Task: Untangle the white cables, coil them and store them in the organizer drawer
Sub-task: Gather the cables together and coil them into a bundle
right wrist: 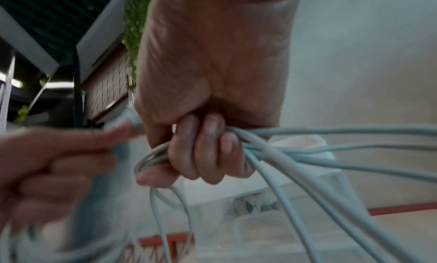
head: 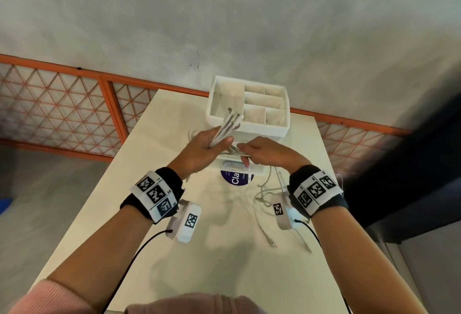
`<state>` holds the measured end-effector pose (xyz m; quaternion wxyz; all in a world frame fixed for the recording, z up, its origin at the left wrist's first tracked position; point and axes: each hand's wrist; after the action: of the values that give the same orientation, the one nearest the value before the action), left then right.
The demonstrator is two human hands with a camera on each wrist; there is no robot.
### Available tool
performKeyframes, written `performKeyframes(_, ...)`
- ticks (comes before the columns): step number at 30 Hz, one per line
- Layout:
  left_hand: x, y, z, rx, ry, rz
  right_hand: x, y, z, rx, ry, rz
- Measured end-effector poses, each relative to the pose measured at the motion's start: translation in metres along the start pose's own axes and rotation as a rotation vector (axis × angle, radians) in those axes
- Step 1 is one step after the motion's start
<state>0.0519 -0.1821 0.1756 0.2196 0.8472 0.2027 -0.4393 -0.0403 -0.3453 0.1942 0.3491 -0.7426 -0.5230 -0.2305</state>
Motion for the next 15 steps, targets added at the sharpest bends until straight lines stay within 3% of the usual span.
performKeyframes(4,0.005,0.000,0.015,0.250,-0.186,-0.295,0.005,-0.005,-0.004,-0.026,0.266,-0.066)
performKeyframes(7,0.006,0.002,0.015,0.347,-0.199,-0.298,-0.001,-0.010,-0.005,-0.046,0.384,-0.083)
performKeyframes(9,0.000,0.003,0.013,0.302,-0.160,-0.249,-0.007,-0.012,-0.003,-0.081,0.409,-0.097)
performKeyframes(12,-0.010,0.007,0.008,0.134,-0.168,-0.170,-0.020,-0.012,-0.002,-0.098,0.429,-0.159)
performKeyframes(15,-0.019,0.012,0.001,-0.026,-0.223,-0.104,-0.041,-0.005,0.000,-0.103,0.398,-0.080)
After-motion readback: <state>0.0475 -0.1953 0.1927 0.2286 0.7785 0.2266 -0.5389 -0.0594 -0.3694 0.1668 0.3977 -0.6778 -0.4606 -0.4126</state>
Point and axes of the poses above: each hand's wrist, its own y-axis towards the middle knuckle, its own z-axis out of the palm, x = y × z, and after that the axes turned 14 degrees about y, right-handed
